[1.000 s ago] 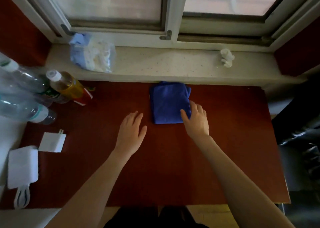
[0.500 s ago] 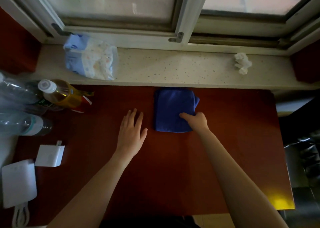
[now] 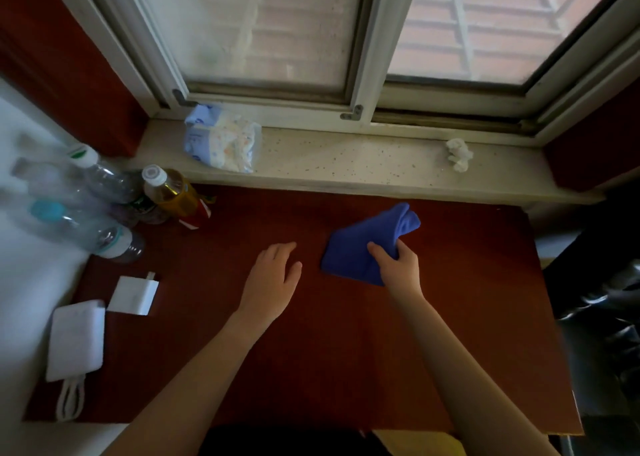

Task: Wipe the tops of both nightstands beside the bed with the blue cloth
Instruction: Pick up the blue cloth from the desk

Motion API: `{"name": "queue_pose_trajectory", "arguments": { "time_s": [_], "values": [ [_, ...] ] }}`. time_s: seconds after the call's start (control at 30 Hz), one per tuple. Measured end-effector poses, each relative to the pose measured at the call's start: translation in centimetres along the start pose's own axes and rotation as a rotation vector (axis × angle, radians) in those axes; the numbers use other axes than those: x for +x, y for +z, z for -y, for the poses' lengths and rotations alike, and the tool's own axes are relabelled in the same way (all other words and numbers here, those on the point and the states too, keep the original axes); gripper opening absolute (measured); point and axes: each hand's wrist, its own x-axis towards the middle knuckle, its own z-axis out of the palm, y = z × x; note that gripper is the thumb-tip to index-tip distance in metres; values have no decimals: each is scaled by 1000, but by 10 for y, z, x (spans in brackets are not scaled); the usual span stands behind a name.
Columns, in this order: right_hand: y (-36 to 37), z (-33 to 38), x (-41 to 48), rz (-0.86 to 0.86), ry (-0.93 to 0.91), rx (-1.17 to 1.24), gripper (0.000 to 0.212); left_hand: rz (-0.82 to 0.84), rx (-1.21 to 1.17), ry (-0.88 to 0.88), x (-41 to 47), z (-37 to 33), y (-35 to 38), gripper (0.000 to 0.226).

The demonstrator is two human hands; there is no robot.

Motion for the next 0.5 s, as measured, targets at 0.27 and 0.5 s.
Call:
{"name": "queue_pose_trajectory", "arguments": {
  "time_s": [0.27, 0.5],
  "values": [
    [-77, -26, -117, -27, -20, 46, 12, -7, -129, 59, -125, -20, 5, 41],
    [-121, -109, -207, -141, 151, 94, 6, 222, -79, 8, -210, 0, 36, 35]
  ]
}}
